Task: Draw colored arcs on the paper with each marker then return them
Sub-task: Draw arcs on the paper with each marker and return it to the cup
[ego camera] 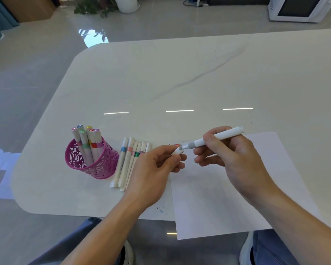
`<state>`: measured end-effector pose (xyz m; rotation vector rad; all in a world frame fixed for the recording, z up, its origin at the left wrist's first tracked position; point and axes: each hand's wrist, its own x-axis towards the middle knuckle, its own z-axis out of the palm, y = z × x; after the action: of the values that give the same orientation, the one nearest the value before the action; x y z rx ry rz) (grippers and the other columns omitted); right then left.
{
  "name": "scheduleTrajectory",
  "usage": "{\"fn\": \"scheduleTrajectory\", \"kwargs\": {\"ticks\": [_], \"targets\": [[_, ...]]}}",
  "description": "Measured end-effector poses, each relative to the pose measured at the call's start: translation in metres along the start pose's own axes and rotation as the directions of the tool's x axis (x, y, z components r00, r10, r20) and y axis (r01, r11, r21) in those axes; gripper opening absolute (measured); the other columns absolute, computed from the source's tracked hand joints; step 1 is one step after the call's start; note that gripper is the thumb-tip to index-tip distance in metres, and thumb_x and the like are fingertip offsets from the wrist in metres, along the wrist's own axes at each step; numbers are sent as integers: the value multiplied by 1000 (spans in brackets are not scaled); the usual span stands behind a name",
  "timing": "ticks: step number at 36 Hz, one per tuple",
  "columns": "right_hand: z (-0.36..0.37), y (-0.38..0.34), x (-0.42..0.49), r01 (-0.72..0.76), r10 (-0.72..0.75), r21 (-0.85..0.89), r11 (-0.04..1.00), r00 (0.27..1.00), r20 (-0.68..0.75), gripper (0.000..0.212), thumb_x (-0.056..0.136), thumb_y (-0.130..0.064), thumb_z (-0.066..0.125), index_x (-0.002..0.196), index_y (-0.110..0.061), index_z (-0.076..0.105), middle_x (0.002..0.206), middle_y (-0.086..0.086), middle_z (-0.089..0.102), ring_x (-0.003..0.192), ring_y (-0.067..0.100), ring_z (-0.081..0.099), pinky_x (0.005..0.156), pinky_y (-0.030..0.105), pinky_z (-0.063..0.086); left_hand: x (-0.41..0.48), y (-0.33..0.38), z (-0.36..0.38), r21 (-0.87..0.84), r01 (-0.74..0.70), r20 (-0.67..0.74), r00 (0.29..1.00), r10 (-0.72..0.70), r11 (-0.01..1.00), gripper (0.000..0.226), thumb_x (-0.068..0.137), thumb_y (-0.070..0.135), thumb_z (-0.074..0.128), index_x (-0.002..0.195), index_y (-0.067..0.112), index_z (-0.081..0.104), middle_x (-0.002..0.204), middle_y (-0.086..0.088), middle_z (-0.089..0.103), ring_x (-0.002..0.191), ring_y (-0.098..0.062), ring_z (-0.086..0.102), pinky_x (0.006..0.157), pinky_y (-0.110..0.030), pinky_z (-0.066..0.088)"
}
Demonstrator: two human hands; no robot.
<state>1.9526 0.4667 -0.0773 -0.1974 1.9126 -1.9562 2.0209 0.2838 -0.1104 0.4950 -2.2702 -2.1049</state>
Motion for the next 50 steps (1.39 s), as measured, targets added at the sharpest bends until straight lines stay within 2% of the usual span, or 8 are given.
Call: {"fn": "scheduleTrajectory", "kwargs": {"ticks": [12, 17, 22, 24, 30, 38, 45, 50], "targets": [[-2, 3, 2, 11, -11, -55, 998, 1000, -2, 16, 106, -20, 59, 99, -8, 66, 85, 10, 79, 74, 24, 77, 71, 33, 64, 0, -4, 2, 40, -14, 21, 1000, 13, 999, 18, 101, 15, 56, 114, 19, 69, 96, 3, 77, 87, -17, 74, 79, -32, 60], [-3, 4, 4, -15, 19, -127, 992, 999, 29, 13, 104, -20, 62, 101, -8, 66, 87, 7, 79, 77, 24, 77, 74, 37, 65, 1, -3, 1, 104, -15, 20, 1000, 13, 994, 19, 101, 13, 56, 113, 22, 68, 95, 7, 76, 87, -12, 73, 80, -27, 59], [-4, 6, 5, -16, 25, -178, 984, 998, 51, 8, 102, -16, 65, 99, -9, 68, 85, 7, 79, 76, 23, 77, 74, 38, 66, 0, 0, 3, 171, -45, 12, 999, 43, 984, 22, 97, 16, 63, 106, 36, 67, 90, 15, 76, 84, -5, 73, 77, -15, 54], [-2, 8, 4, -7, 17, -182, 983, 998, 54, 7, 101, -16, 66, 99, -10, 68, 84, 7, 79, 76, 23, 78, 73, 37, 65, -1, 0, 3, 194, -48, 13, 999, 47, 980, 21, 97, 18, 63, 111, 33, 68, 88, 16, 75, 82, -4, 72, 75, -14, 54], [-3, 7, 4, 4, 1, -119, 993, 999, 44, 10, 102, -15, 67, 93, -12, 71, 82, 9, 79, 73, 26, 78, 71, 36, 65, -4, 3, 4, 174, -52, -18, 998, 56, 983, 21, 97, 16, 62, 112, 29, 70, 83, 11, 75, 74, -7, 72, 73, -16, 54], [-1, 9, 2, -16, 17, -34, 999, 999, 37, 11, 101, -14, 67, 95, -5, 70, 82, 12, 79, 75, 29, 78, 71, 35, 65, -9, 5, 9, 196, -83, -82, 991, 101, 977, 23, 97, 12, 62, 117, 19, 72, 78, 7, 73, 66, -8, 69, 66, -15, 53], [1, 11, 1, -28, 29, -17, 999, 998, 48, 11, 101, -13, 68, 94, -5, 71, 82, 12, 79, 75, 29, 79, 72, 34, 65, -11, 4, 10, 193, -81, -99, 990, 102, 978, 24, 96, 12, 63, 113, 27, 71, 77, 7, 73, 66, -11, 69, 68, -26, 59], [2, 15, 1, -46, 45, 17, 999, 998, 54, 12, 101, -14, 67, 97, -4, 71, 83, 13, 79, 77, 30, 79, 73, 34, 65, -12, 3, 8, 199, -91, -102, 988, 113, 976, 27, 96, 10, 63, 110, 32, 69, 76, 7, 73, 64, -11, 69, 67, -25, 59]]}}
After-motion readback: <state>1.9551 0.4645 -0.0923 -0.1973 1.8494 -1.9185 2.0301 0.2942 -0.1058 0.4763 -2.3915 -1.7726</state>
